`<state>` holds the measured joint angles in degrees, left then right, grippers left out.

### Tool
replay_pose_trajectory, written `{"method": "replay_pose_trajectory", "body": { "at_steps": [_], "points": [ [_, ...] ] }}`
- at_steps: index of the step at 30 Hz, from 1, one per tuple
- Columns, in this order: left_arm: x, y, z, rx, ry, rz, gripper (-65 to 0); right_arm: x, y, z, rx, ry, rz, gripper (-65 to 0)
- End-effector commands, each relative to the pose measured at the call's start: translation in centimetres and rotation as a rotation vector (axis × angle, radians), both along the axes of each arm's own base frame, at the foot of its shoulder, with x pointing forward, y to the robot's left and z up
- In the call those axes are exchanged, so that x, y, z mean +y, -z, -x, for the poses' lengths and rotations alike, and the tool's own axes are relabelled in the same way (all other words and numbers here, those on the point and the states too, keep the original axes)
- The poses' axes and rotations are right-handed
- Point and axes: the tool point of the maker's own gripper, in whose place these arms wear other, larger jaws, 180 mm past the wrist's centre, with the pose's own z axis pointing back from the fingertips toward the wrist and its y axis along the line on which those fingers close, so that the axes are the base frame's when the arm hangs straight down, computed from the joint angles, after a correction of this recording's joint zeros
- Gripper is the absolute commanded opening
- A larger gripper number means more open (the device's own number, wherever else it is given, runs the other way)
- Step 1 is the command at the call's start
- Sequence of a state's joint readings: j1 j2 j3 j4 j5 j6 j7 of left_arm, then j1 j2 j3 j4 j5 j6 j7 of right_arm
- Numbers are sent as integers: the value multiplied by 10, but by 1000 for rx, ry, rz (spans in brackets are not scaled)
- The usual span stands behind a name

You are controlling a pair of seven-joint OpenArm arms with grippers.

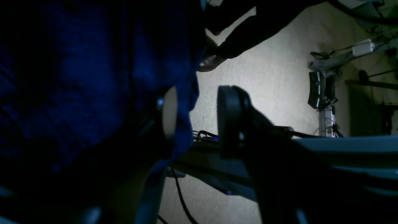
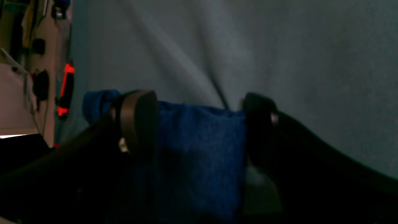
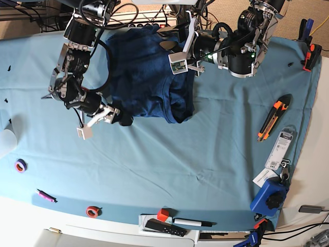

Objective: Layout the t-shirt on the table in an organized manner, then fold the t-shirt properly
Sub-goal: 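Grasp the folded shirt's corners with both grippers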

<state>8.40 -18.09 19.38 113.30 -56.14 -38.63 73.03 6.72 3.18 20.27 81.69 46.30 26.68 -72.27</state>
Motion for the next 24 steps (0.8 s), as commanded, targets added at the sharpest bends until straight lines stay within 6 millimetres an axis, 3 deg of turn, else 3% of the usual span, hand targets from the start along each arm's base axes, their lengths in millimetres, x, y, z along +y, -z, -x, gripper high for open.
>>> {"method": "replay_pose_trajectory", "body": {
  "at_steps": [1,8,10,13,14,19,24],
  "points": [
    [-4,-11,-4,-18,-3,43,-421,-2,-8,-4,-18,-19,13,-224],
    [-3,-10,-6,16,-40,30,-421,1,-3,4,11,-63,28,-235],
    [-1,-10,-10,13,-54,29,-421,1,-2,5,19,-69,30,-350],
    [11,-10,-26,8,-128,15,-385,2,0,9,40,-85,34,-614],
    [18,-9,-34,18,-181,4,-365,3,1,10,47,-90,35,-650],
    [65,2,-68,66,-459,-72,-286,3,1,11,49,-93,35,-650],
    [103,27,-55,158,-614,-160,-284,3,1,11,48,-92,35,-650]
  ]
}}
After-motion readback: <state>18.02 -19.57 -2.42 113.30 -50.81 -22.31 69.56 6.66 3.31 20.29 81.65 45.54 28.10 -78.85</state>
